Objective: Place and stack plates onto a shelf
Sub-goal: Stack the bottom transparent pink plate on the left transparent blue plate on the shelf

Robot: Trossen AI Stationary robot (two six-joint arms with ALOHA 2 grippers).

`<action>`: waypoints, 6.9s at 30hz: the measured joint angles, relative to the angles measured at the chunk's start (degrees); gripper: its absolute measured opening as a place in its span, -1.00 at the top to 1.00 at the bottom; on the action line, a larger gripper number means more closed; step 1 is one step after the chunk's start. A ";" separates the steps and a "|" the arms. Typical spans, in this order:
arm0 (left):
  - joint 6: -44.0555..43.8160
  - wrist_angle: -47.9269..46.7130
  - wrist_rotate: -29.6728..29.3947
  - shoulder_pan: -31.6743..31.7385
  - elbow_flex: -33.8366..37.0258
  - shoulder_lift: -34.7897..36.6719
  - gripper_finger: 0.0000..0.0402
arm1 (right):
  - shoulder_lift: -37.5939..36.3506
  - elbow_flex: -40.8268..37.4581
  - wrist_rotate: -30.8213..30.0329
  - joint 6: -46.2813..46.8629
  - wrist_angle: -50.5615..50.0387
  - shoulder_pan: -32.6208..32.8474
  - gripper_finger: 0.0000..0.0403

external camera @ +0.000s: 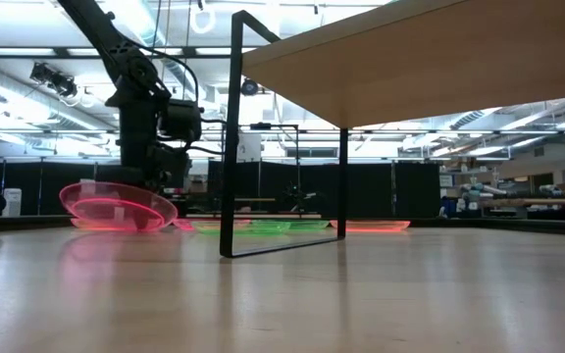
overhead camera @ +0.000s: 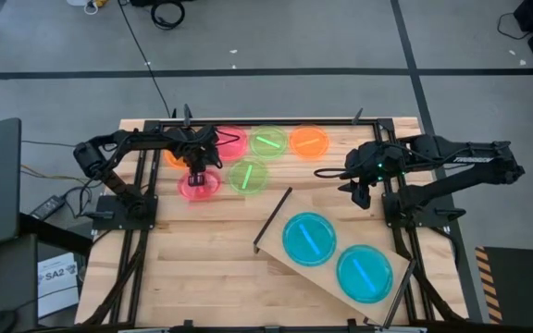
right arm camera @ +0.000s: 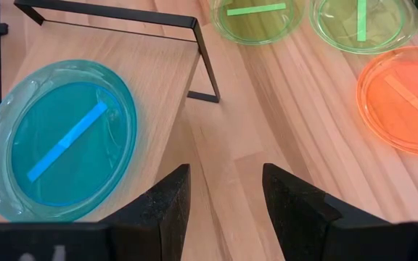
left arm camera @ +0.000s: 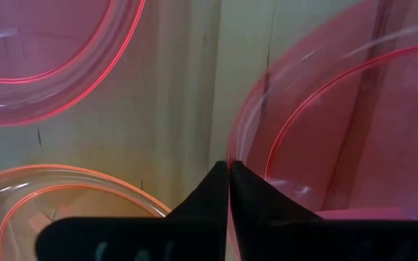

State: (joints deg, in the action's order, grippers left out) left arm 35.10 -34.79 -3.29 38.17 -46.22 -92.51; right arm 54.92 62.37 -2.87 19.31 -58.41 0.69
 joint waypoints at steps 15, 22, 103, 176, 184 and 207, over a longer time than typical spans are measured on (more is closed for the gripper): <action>-3.87 -1.62 -0.12 -0.20 0.13 3.03 0.95 | 0.00 0.00 0.00 0.00 0.04 -0.01 0.11; -6.53 -2.54 -0.42 -0.20 0.13 5.94 0.95 | 0.00 0.00 -0.48 0.00 0.05 0.01 0.11; -45.00 26.52 -1.35 -12.71 0.04 26.56 1.00 | 30.45 0.00 -3.22 2.03 54.69 -14.65 0.11; -44.94 27.64 -1.40 -13.38 0.04 26.56 0.47 | 29.94 0.00 -3.41 1.53 55.06 -20.01 0.95; -44.94 27.63 -1.44 -13.38 0.04 26.56 0.46 | 29.60 0.00 -3.41 1.28 54.52 -22.78 0.95; -44.95 27.63 -1.39 -13.38 0.04 26.56 0.46 | 9.19 0.00 17.58 8.89 39.42 -26.94 0.95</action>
State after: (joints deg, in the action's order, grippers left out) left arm -9.85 -7.16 -4.68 24.80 -46.17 -65.95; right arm 64.10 62.37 14.70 28.20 -18.99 -26.25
